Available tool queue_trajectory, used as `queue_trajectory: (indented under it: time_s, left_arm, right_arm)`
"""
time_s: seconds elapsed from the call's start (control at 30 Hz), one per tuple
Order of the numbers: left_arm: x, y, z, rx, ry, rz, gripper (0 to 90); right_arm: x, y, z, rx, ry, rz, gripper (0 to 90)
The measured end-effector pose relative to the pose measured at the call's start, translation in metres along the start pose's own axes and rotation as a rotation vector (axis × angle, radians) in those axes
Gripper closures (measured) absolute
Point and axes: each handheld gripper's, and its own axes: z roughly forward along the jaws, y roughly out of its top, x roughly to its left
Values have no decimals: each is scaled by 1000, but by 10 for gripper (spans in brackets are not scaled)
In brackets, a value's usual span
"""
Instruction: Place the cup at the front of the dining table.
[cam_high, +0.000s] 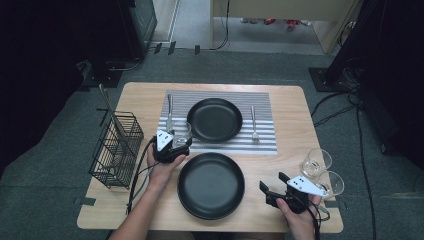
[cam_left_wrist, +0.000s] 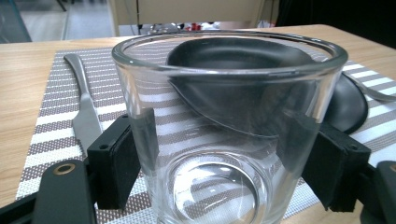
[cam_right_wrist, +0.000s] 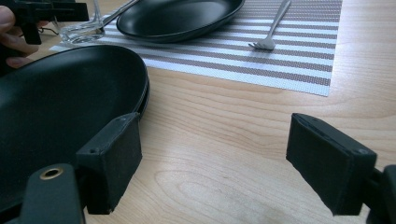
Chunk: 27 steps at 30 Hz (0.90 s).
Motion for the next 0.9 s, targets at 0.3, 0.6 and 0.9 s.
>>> queue_trajectory:
  time_s: [0.3, 0.6, 0.9]
  left_arm:
    - [3, 0, 5, 36, 3, -15, 221]
    - [3, 1, 11, 86, 22, -20, 220]
    - [-1, -1, 9, 123, 12, 26, 212]
  right_arm:
    - [1, 0, 1, 4, -10, 1, 189]
    - [2, -1, 2, 3, -10, -7, 192]
    - [1, -2, 2, 14, -12, -8, 197]
